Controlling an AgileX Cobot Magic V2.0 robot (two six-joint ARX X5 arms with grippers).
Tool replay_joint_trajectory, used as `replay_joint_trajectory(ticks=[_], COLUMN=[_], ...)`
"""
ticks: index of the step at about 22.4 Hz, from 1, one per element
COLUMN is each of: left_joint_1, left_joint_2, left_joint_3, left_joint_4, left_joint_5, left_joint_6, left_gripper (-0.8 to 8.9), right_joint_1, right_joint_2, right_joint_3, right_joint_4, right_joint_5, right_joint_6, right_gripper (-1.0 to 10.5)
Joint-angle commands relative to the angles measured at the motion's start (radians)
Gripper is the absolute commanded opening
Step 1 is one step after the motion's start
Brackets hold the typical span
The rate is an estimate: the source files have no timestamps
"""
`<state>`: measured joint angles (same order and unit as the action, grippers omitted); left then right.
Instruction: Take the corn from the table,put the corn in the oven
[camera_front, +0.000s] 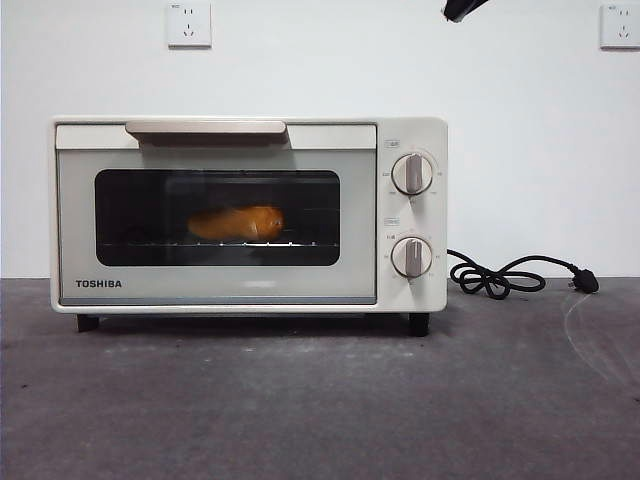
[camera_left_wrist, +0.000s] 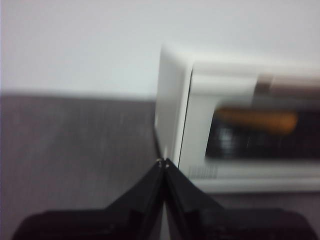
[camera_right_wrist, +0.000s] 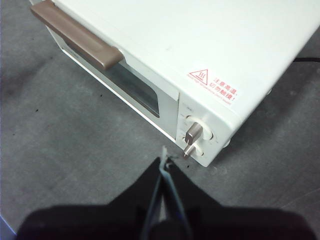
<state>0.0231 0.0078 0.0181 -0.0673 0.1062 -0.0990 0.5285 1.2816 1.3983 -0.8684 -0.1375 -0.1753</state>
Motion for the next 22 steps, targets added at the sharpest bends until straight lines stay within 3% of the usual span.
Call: replay_joint_trajectory(ticks=[1,22], left_joint_1=[-0.003,-0.011], left_joint_2=[-0.001,-0.001], left_joint_3=[-0.007,-0.007], left_joint_4=[-0.110,-0.097], left_joint_5=[-0.006,-0.002], left_joint_6=[0.063,0.077], left_gripper=[-0.03,-0.03], right_joint_1=[0.000,0.000], right_joint_2=[0.002,0.002], right_joint_3=[-0.007,-0.006], right_joint_4=[0.006,0.006], right_joint_5=[0.000,0.000], right_joint_6=[0.008,0.008], right_gripper=[0.0,0.0])
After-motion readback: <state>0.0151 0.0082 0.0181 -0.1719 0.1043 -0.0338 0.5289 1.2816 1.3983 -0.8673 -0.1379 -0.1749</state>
